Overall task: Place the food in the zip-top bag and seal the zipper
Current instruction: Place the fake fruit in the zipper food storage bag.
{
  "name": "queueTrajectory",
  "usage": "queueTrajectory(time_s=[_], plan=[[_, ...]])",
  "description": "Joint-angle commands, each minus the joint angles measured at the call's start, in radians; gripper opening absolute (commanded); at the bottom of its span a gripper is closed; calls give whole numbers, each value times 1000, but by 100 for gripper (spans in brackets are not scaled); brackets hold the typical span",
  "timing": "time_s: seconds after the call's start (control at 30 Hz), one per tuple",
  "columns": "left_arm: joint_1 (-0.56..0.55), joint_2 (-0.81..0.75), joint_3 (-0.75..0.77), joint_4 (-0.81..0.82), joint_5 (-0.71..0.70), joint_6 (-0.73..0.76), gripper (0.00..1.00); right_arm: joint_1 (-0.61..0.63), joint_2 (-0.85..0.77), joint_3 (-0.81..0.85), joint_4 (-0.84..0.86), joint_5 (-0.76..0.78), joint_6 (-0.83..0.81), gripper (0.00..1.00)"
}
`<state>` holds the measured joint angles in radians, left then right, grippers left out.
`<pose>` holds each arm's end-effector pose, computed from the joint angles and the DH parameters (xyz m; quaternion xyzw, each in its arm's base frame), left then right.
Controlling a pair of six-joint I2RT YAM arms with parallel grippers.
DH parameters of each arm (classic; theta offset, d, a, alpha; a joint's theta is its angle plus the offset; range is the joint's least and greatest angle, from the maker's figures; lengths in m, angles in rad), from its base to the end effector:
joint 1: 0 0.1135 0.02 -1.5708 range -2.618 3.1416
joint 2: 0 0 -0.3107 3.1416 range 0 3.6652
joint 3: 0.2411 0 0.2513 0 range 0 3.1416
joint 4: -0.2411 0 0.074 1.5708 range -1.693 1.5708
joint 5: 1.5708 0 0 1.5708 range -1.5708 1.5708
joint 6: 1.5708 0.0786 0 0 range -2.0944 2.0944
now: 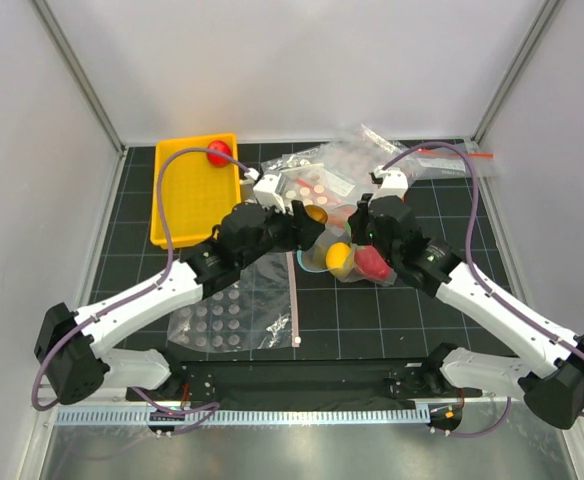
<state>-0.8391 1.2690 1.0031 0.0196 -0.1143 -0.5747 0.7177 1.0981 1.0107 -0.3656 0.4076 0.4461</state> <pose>0.2247 -0.2368 0.3668 0.0690 0.7851 -0.3645 0.4960 0.2151 0.1464 0.3646 -0.0061 0.8372 0.1420 0.5281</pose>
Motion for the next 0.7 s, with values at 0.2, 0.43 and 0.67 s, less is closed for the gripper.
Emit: queueTrajectory(time_s=[0.2,0.43,0.67], plan=[[-95,39,14,117,-1,90,15,3,-87,-12,65,36,2,1],[-114,170,81,72,-5,93,18,3,-115,-38,83,60,16,1],[-115,173,120,8,-5,124,82,2,-122,-41,85,82,19,1]])
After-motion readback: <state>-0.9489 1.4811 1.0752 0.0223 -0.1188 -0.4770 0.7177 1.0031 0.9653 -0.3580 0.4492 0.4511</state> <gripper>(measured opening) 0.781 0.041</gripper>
